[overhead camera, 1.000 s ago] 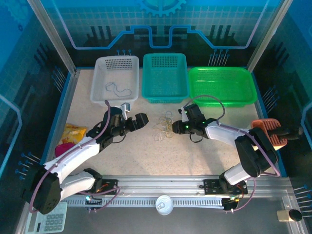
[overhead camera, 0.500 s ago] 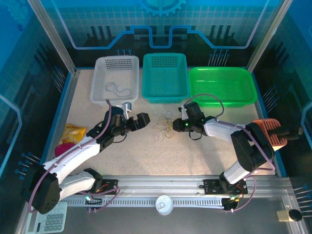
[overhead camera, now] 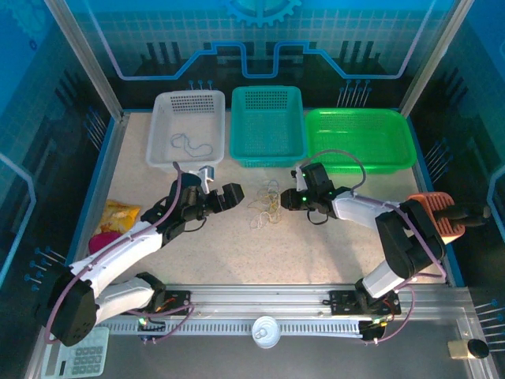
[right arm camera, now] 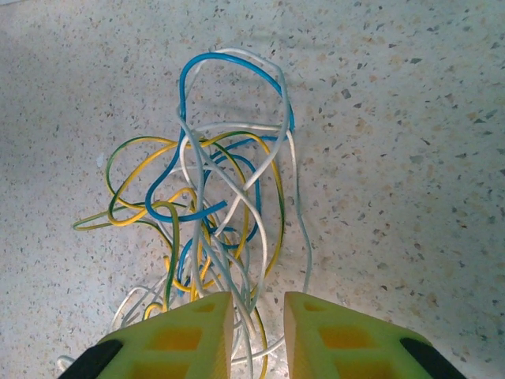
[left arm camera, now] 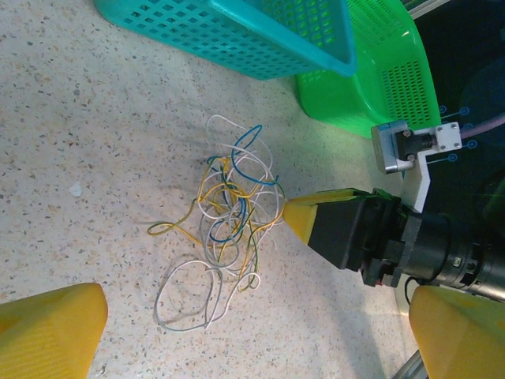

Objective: Untangle the cables

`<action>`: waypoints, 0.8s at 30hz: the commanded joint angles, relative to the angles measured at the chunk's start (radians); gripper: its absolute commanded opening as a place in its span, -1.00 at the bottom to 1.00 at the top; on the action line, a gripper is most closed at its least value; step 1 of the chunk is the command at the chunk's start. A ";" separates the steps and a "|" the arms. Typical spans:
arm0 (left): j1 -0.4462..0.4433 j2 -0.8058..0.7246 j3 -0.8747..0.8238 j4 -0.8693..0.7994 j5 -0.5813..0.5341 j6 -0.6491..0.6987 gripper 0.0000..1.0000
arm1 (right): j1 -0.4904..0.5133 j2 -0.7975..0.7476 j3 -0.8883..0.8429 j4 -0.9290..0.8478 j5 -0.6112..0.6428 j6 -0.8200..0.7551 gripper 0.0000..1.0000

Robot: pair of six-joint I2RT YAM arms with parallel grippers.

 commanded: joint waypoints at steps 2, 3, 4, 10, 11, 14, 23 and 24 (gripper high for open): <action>-0.013 0.009 0.024 0.031 -0.015 0.000 0.98 | -0.011 0.039 0.029 0.041 -0.034 0.015 -0.60; -0.013 0.008 0.023 0.033 -0.016 -0.001 0.98 | -0.012 0.043 0.031 0.045 -0.040 0.017 -0.66; -0.014 0.009 0.022 0.034 -0.017 -0.001 0.99 | -0.012 0.045 0.032 0.047 -0.046 0.018 -0.75; -0.017 0.002 0.019 0.034 -0.018 0.000 0.98 | -0.012 -0.042 0.028 0.015 -0.063 0.006 -1.00; -0.017 0.001 0.019 0.033 -0.018 -0.001 0.98 | -0.012 -0.067 0.029 0.005 -0.059 0.003 -1.00; -0.017 0.000 0.019 0.037 -0.017 -0.002 0.99 | -0.013 -0.145 0.034 -0.012 -0.055 -0.014 -1.00; -0.020 0.007 0.025 0.065 -0.002 -0.016 0.98 | -0.008 -0.309 0.041 0.005 -0.116 -0.060 -1.00; -0.020 0.007 0.027 0.067 0.001 -0.018 0.98 | -0.007 -0.323 0.038 0.012 -0.119 -0.064 -1.00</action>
